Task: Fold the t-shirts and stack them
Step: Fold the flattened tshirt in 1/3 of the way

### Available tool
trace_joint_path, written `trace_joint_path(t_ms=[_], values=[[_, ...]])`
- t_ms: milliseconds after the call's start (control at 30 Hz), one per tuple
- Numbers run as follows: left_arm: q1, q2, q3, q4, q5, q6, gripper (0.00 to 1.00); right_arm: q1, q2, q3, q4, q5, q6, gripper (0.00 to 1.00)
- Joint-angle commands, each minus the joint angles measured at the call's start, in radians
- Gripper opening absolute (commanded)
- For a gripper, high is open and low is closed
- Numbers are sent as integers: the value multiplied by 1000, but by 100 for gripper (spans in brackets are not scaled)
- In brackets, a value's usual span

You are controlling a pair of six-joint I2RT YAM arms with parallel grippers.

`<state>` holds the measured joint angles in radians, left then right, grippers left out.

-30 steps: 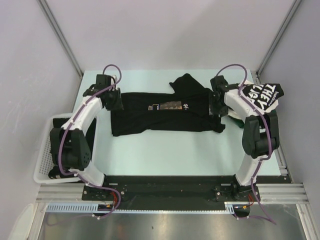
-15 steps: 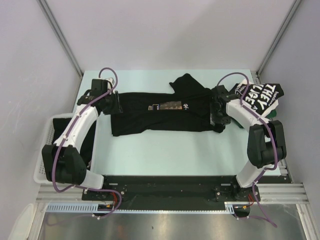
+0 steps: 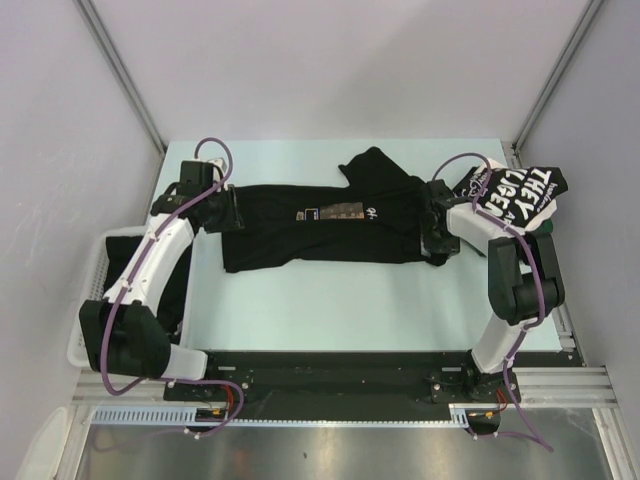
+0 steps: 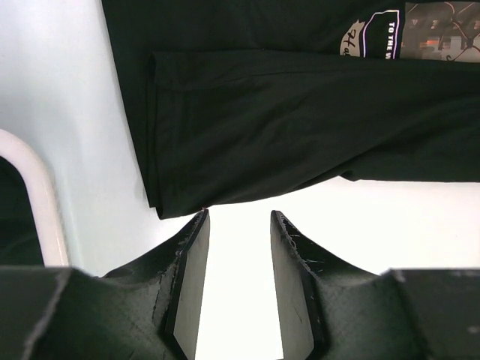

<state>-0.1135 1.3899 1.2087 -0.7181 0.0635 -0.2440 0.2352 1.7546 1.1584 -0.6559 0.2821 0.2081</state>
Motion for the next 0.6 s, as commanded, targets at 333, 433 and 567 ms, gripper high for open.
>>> trace_joint_path(t_ms=[333, 433, 567], values=[[-8, -43, -1, -20, -24, 18, 44, -27, 63, 0, 114, 54, -21, 51], [-8, -40, -14, -12, -34, 18, 44, -25, 89, 0, 111, 52, -19, 45], [-8, -35, -53, -1, -62, 9, 44, -27, 118, 0, 118, 31, -19, 25]])
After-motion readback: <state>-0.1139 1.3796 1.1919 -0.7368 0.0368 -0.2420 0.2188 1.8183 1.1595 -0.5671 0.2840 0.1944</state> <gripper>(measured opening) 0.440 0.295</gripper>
